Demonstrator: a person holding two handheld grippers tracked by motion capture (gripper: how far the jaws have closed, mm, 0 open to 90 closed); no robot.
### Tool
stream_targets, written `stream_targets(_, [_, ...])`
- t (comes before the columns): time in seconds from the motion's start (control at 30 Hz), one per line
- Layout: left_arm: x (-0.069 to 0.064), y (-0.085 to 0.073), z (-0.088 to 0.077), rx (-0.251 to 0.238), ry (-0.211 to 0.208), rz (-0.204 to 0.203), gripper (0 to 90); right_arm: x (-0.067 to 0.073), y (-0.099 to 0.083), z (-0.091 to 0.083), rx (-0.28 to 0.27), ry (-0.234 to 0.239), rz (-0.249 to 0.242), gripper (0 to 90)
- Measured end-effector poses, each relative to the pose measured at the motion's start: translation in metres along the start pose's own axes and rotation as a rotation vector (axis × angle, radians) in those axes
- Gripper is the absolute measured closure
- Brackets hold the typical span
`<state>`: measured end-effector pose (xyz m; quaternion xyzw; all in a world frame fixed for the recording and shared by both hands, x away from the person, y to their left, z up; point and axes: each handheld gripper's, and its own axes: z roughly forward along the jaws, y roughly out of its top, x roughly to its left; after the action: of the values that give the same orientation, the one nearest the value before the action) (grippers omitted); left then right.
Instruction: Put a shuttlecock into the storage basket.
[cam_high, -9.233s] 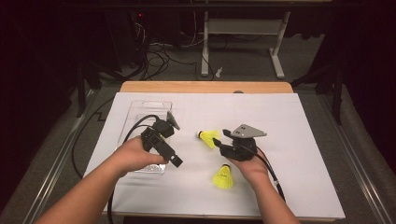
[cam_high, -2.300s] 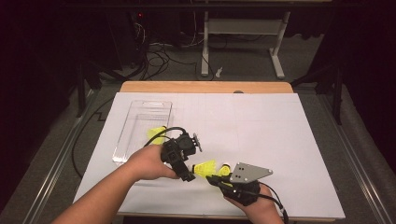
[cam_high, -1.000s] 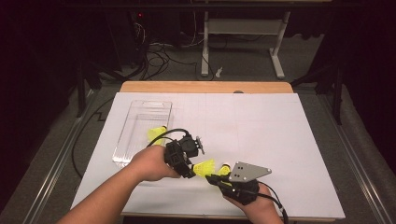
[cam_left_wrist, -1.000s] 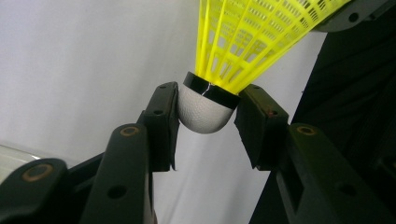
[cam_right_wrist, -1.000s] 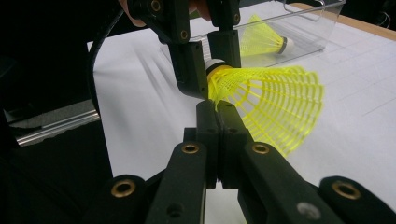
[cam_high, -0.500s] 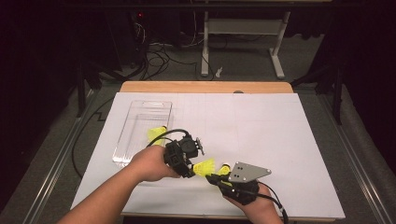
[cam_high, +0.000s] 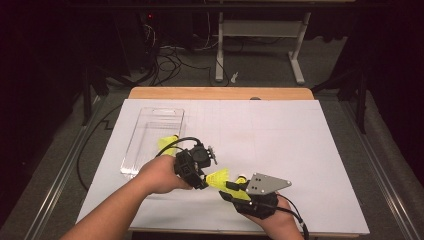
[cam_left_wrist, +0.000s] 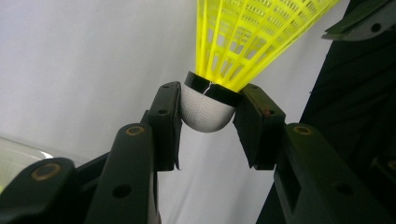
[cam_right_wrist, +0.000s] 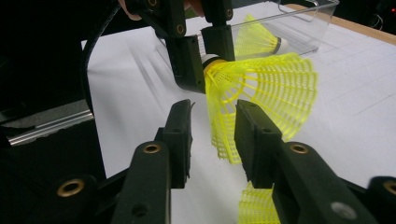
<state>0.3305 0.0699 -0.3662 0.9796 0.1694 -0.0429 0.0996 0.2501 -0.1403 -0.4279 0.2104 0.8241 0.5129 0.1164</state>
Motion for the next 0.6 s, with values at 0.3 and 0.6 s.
stream_targets(0.3, [0.006, -0.006, -0.001, -0.012, 0.003, -0.042, 62.0, -0.007, -0.003, -0.006, -0.010, -0.028, 0.021, 59.9])
stream_targets(0.6, [0.011, -0.011, 0.000, -0.007, 0.009, -0.075, 62.0, -0.018, -0.006, -0.015, -0.027, -0.087, 0.052, 50.8])
